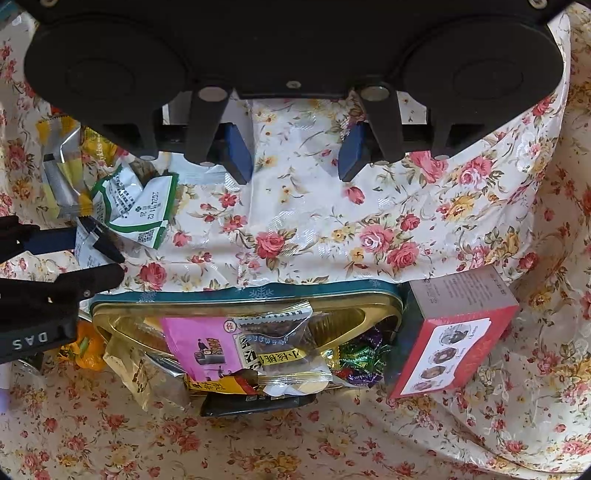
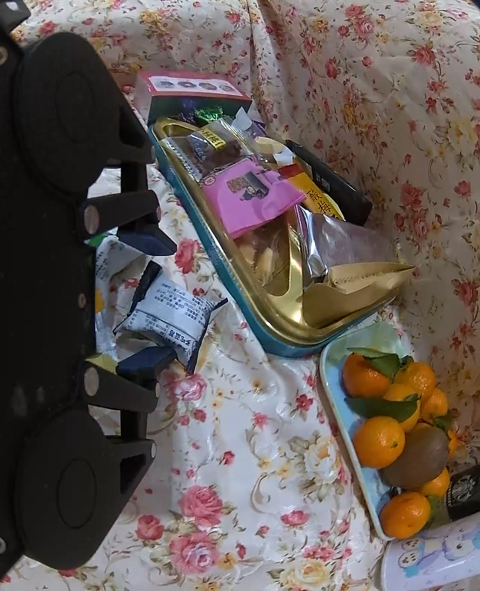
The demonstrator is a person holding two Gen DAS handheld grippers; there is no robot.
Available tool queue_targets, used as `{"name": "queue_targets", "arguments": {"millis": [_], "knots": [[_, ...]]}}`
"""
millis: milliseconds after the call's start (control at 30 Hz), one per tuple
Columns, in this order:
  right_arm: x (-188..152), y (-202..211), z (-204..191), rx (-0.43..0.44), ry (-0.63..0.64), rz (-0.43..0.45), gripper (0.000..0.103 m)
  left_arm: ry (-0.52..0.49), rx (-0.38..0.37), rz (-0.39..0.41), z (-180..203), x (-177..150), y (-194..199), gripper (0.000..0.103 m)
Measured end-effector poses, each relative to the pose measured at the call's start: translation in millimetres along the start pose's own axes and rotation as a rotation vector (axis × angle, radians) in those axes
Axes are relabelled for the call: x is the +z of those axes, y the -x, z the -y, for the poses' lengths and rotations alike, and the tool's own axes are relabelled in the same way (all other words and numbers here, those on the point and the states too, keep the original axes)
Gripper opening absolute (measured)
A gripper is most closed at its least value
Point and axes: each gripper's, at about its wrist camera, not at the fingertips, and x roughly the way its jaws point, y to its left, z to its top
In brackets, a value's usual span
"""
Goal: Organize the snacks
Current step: 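Grasp the white printed snack packet with the right tool while the left reaches toward the white strip packet, then lift the white printed packet with the right tool while the left grasps the white strip packet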
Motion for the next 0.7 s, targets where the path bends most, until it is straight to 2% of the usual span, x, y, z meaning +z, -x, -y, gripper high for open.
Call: {"name": "queue_targets", "arguments": {"millis": [67, 200, 500, 700], "knots": [[2.4, -5.7, -5.6, -0.02, 0.025, 0.01, 0.053, 0.002, -0.001, 0.0, -0.2, 0.1, -0.1, 0.058], [-1.3, -2.8, -4.9, -0.06, 0.151, 0.037, 0.04, 0.007, -0.003, -0.001, -0.6, 0.1, -0.1, 0.059], [-32.0, 45.7, 29.3, -0.221, 0.393, 0.11, 0.038, 0.01, 0.002, -0.002, -0.5, -0.1, -0.3, 0.06], [-56.8, 61.0, 54.3, -0.236, 0.435, 0.158, 0.038, 0.021, -0.009, -0.001, -1.9, 0.2, -0.2, 0.06]]}}
